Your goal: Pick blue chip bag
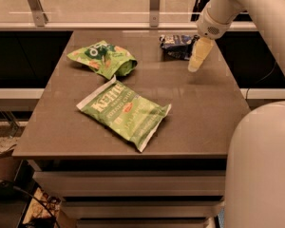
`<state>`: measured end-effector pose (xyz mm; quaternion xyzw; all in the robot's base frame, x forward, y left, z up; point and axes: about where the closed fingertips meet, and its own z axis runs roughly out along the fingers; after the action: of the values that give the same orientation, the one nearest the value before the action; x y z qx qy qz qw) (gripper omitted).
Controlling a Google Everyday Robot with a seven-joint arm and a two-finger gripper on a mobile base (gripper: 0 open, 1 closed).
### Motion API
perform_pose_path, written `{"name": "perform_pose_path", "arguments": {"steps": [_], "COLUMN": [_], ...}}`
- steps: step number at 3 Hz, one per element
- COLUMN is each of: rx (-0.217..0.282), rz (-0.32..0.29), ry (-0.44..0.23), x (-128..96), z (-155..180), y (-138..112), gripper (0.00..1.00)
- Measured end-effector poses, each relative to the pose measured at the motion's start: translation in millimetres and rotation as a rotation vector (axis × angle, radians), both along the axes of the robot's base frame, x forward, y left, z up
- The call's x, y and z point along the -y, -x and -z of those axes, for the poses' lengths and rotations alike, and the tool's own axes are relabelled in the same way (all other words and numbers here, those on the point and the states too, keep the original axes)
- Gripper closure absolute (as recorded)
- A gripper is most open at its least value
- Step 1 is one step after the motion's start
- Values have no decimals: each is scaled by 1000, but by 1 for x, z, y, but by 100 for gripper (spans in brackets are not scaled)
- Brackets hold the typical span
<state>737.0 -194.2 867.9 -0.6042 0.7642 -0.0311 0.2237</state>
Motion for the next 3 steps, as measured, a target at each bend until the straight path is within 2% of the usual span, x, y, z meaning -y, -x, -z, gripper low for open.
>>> {"name": "perform_pose_path", "arguments": {"steps": [1, 3], "rx": [23, 73], "rz": [-7, 12], "ry": [-20, -12], "x": [-8, -15], "z": [10, 17], "y": [-14, -31], "gripper": [0, 0]}}
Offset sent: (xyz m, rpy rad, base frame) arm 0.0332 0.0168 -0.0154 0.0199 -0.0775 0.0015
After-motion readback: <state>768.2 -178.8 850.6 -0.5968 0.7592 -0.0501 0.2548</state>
